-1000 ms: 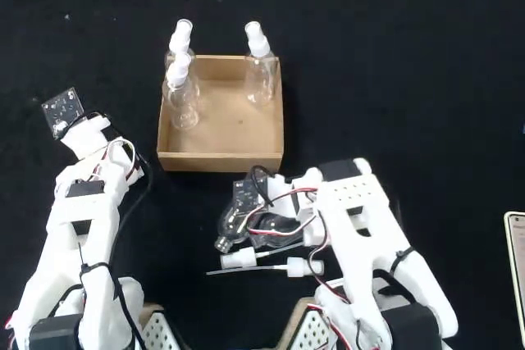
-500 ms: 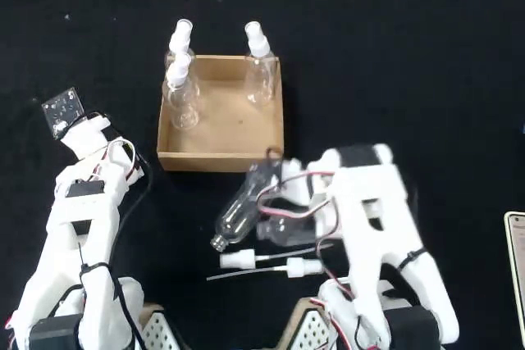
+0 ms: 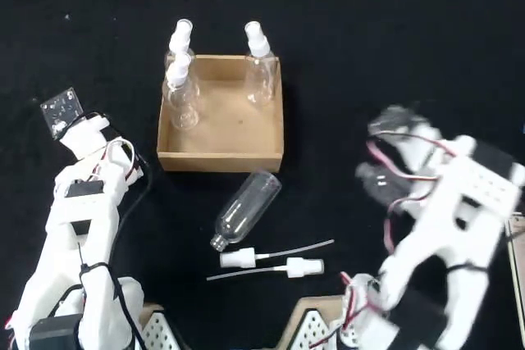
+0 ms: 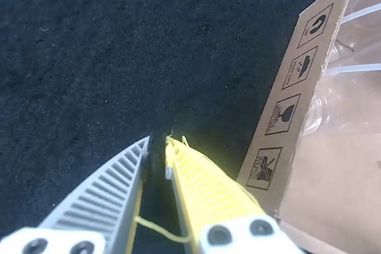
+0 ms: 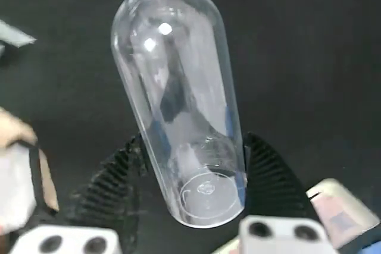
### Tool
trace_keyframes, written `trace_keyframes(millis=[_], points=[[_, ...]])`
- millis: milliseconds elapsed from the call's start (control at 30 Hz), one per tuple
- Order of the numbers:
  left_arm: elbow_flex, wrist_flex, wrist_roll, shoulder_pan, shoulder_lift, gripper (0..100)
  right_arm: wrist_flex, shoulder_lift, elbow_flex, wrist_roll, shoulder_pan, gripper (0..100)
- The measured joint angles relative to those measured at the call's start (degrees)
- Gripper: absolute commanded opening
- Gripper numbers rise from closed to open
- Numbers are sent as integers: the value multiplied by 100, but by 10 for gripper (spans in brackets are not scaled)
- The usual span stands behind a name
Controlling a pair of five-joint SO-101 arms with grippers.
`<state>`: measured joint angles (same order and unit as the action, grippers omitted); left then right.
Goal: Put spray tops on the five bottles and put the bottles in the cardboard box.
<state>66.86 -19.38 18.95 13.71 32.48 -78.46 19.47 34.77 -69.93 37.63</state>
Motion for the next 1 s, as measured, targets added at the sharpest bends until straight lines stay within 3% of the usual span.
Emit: trace_keyframes(millis=[200, 333, 433, 667, 1000], points=[[0, 0, 0, 9, 0, 30, 1108, -1582, -360, 2251, 598, 157], [0, 0, 0, 26, 0, 30, 1301, -2215, -677, 3095, 615, 325], [0, 0, 0, 26, 0, 30, 1222, -2312, -932, 3138, 615, 405], [0, 0, 0, 26, 0, 30, 607, -2321, -1600, 2488, 176, 338], [0, 0, 0, 26, 0, 30, 967, -2787, -1582, 1978, 9, 338]])
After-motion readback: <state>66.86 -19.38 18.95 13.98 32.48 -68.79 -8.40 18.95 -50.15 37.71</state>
